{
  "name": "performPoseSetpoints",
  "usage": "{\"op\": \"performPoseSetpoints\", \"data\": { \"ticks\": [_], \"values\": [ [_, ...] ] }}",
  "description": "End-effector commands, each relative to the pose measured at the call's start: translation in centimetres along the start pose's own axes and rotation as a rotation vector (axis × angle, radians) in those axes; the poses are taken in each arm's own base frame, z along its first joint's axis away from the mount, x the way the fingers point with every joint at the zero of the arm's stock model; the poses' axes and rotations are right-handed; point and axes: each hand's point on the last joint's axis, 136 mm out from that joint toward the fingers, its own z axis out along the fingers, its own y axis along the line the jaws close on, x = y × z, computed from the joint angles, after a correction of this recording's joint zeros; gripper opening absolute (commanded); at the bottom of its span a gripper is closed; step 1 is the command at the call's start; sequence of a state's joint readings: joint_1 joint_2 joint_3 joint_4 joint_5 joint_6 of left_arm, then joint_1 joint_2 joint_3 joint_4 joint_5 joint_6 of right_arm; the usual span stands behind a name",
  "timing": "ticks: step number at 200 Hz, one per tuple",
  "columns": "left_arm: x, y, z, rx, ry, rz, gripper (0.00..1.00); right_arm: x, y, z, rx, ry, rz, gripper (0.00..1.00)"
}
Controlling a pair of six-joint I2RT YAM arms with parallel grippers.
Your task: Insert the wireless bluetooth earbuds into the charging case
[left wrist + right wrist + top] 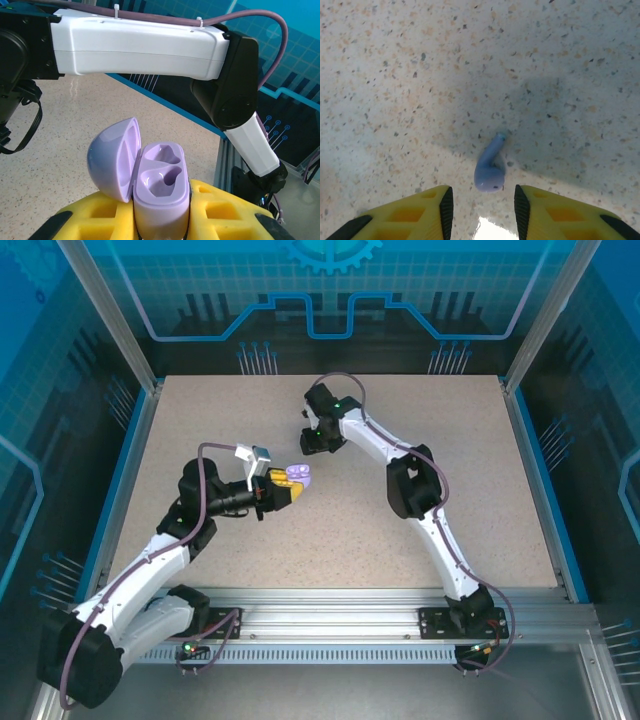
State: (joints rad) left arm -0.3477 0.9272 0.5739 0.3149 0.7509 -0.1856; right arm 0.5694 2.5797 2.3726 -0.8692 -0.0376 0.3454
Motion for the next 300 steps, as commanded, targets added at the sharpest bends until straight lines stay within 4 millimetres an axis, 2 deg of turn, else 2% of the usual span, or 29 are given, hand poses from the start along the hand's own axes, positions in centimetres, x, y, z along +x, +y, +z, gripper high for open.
{"op": "performPoseSetpoints", "data": {
  "ticks": [1,20,73,139,179,216,235,237,300],
  "values": [
    [0.1,0.3,-0.3,-0.020,-0.003,-0.004,0.13,0.3,0.4,1.0,0.006,0.024,0.024,0.40],
    [0.0,0.4,-0.3,-0.020,-0.003,-0.005,0.13,0.5,0.5,1.8,-0.004,0.034,0.026,0.41],
    [-0.2,0.4,-0.3,-0.026,-0.002,0.003,0.13,1.3,-0.7,2.9,0.071,0.065,0.006,0.41],
    [-0.2,0.5,-0.3,-0.032,0.004,0.006,0.13,4.8,-2.9,3.3,0.175,0.177,-0.084,0.25],
    [0.0,0.5,-0.3,-0.034,0.006,0.002,0.13,6.1,-4.2,1.8,0.193,0.192,-0.099,0.22],
    [-0.2,0.4,-0.3,-0.029,0.000,0.002,0.13,8.1,-5.5,-0.6,0.192,0.202,-0.106,0.22],
    [-0.2,0.4,-0.2,-0.021,-0.003,-0.001,0.13,9.9,-6.3,-1.5,0.193,0.217,-0.109,0.22],
    [-0.2,0.4,-0.2,-0.020,-0.002,-0.004,0.13,9.6,-6.1,-2.3,0.189,0.199,-0.112,0.22],
    [0.6,-0.5,1.3,0.013,0.030,0.011,0.13,16.4,-8.1,-6.0,0.190,0.254,-0.153,0.22]
  ]
}}
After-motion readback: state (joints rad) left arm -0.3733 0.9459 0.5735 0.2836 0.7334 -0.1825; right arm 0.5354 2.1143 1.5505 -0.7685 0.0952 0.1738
